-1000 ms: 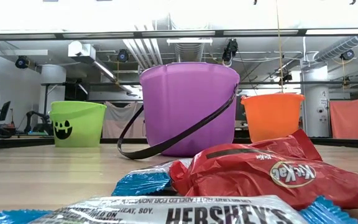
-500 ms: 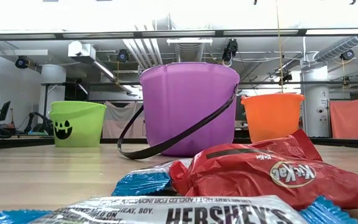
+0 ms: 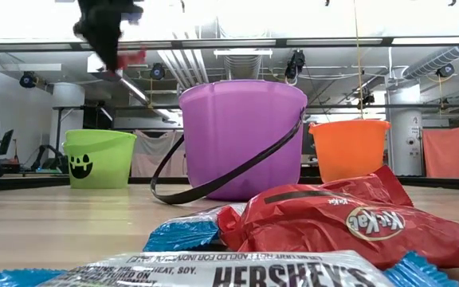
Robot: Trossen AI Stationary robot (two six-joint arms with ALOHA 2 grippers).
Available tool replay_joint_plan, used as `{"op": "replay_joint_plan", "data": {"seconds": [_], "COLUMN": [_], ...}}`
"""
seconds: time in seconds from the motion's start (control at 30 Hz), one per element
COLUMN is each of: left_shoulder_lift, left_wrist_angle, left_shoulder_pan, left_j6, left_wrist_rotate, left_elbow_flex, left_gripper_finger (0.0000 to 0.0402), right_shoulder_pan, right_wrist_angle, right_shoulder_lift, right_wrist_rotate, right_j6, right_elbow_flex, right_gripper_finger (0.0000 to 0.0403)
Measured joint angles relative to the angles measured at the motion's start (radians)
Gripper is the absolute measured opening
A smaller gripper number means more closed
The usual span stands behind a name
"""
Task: Sort candy by brand, put in halloween buckets
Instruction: Put the red chocolate into the green bucket, then put the white chocolate into the purple bucket
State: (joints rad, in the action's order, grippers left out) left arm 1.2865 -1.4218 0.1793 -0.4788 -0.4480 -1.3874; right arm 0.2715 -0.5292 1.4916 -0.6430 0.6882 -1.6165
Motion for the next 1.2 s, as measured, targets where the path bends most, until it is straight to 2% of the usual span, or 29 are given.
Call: {"op": "replay_joint_plan", "data": {"seconds": [0.13, 0.3, 0.37, 0.5, 0.77, 0.93, 1.07, 1.2], "left_shoulder_lift": [0.001, 0.019, 0.019, 0.017, 0.016, 0.0, -0.066, -0.165], "left_wrist_angle": [0.066, 0.08, 0.081, 0.106, 0.135, 0.137, 0.181, 0.267], "left_shoulder_pan": [0.262, 0.547, 0.622, 0.707, 0.727, 0.709, 0.623, 0.432], "left_j6": [0.198, 0.313, 0.352, 0.373, 0.394, 0.336, 0.257, 0.099], "left_wrist_rotate": [0.205, 0.421, 0.445, 0.411, 0.381, 0.41, 0.532, 0.574], "left_elbow_flex": [0.119, 0.233, 0.259, 0.275, 0.268, 0.267, 0.269, 0.27], "left_gripper_finger": [0.0012, 0.0012, 0.0019, 0.004, 0.0069, 0.0072, 0.0073, 0.0073], "right_shoulder_pan": [0.001, 0.008, 0.013, 0.019, 0.024, 0.056, 0.116, 0.161], "right_wrist_angle": [-0.013, -0.033, -0.05, -0.07, -0.156, -0.214, -0.278, -0.333], "right_shoulder_lift": [0.01, 0.009, 0.009, 0.013, 0.016, 0.018, 0.044, 0.106], "right_wrist_rotate": [0.052, 0.115, 0.12, 0.122, 0.162, 0.303, 0.32, 0.36], "right_j6": [0.008, 0.032, 0.046, 0.066, 0.131, 0.137, 0.215, 0.387], "right_elbow_flex": [0.001, 0.001, 0.001, 0.001, 0.001, 0.003, 0.011, 0.013], "right_gripper_finger": [0.0194, 0.0194, 0.0194, 0.0194, 0.0194, 0.0194, 0.0194, 0.0194]}}
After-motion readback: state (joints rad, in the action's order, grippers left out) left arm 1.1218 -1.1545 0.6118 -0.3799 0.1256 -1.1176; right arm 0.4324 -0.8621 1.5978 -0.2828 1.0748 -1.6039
